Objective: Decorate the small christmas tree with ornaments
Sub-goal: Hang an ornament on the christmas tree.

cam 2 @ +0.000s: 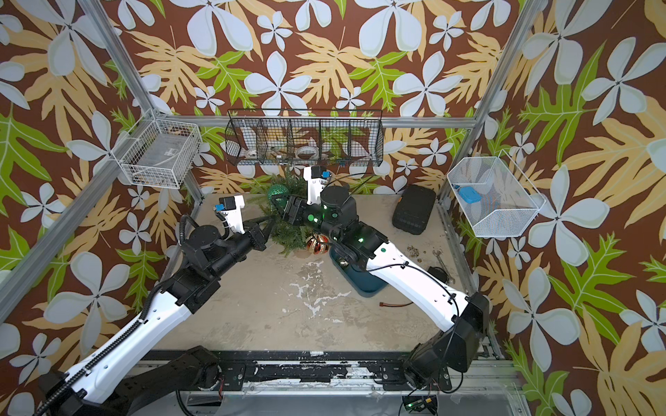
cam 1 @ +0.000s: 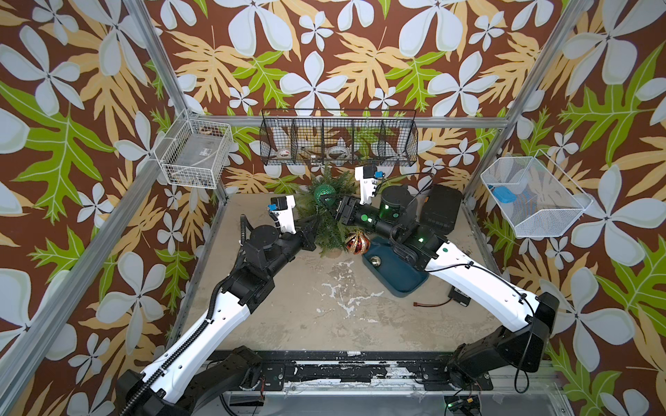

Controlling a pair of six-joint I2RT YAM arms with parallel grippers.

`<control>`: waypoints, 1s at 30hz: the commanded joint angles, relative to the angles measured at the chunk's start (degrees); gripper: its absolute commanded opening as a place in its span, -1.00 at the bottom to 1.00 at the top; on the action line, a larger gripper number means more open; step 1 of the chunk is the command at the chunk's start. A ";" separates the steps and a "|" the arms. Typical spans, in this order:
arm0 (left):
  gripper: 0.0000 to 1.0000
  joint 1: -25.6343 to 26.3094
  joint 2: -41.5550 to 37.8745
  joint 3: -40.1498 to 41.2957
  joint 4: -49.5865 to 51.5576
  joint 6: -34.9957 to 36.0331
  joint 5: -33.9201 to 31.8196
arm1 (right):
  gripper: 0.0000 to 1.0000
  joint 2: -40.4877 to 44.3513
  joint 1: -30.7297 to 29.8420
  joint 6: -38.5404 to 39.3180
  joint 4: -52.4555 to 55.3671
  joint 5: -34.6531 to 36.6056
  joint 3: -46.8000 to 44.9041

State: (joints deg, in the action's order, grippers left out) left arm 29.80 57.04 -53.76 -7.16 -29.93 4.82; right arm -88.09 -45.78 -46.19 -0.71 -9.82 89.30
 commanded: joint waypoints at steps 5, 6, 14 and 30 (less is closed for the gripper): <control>-1.00 -2.28 -1.83 1.54 0.39 -0.32 1.55 | 0.18 -1.03 -0.35 1.19 -0.16 1.28 1.58; -1.00 -2.46 -1.98 1.71 0.41 -0.31 1.51 | 0.18 -1.11 -0.52 1.23 -0.17 1.43 1.58; -1.00 -3.21 -2.26 1.55 0.58 -0.23 2.04 | 0.18 -2.16 -0.96 2.24 0.96 1.39 3.20; -1.00 -3.71 0.82 1.77 -2.31 -2.50 7.38 | 0.18 -0.59 -1.33 3.66 2.90 4.44 1.73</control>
State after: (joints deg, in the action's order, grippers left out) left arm 26.15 57.47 -52.05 -6.92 -31.46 9.82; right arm -89.49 -47.16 -43.27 2.50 -7.03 91.26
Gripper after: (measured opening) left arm 0.050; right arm 0.590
